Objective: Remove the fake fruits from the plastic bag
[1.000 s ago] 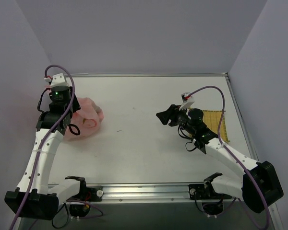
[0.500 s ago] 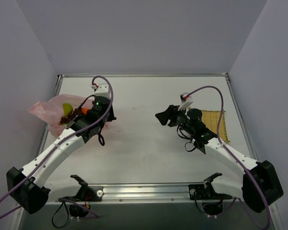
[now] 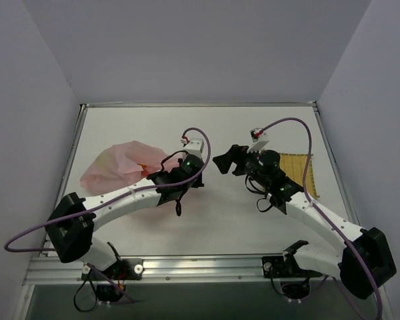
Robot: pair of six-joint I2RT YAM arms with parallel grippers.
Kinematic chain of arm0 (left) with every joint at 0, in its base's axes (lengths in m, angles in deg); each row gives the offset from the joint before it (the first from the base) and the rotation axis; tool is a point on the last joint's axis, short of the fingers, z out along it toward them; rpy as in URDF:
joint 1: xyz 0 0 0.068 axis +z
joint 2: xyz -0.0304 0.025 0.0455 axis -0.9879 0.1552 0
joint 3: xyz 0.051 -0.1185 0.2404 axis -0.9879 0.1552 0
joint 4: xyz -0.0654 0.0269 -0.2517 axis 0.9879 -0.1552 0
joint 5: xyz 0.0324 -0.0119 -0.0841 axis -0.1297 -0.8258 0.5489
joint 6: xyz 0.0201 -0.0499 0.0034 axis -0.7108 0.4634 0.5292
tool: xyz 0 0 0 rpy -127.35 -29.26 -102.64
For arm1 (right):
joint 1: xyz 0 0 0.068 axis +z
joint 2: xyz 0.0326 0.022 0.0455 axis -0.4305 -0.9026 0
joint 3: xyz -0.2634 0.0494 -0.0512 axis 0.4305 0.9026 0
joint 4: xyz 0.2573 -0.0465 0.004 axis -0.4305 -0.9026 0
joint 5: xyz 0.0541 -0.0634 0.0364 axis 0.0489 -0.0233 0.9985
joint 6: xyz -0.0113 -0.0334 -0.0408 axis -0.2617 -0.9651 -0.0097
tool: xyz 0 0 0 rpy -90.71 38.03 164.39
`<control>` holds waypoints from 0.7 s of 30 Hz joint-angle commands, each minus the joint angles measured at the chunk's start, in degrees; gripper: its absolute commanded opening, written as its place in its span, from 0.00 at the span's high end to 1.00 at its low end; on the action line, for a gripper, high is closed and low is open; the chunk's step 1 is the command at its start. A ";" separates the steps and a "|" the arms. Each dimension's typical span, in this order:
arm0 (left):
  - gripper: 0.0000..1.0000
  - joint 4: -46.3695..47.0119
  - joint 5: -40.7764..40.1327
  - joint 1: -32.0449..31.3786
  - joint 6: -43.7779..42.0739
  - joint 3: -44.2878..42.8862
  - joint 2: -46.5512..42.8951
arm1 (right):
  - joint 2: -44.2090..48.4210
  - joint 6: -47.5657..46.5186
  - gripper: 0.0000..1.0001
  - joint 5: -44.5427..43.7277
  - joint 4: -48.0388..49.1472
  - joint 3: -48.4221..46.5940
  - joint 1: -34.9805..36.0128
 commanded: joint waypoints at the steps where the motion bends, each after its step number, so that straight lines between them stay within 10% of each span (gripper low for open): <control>1: 0.89 6.64 0.79 -0.40 1.63 -3.48 0.75 | 3.70 -0.51 0.21 -5.22 -2.61 -2.71 0.61; 6: 0.25 1.56 -1.83 -0.40 -1.97 -7.88 -4.23 | 7.04 -2.09 0.16 -7.44 -7.45 -2.97 0.79; 21: 0.09 -33.08 -18.46 0.83 -0.83 -8.32 -44.75 | -9.63 -8.77 0.00 2.85 -3.68 -18.25 18.08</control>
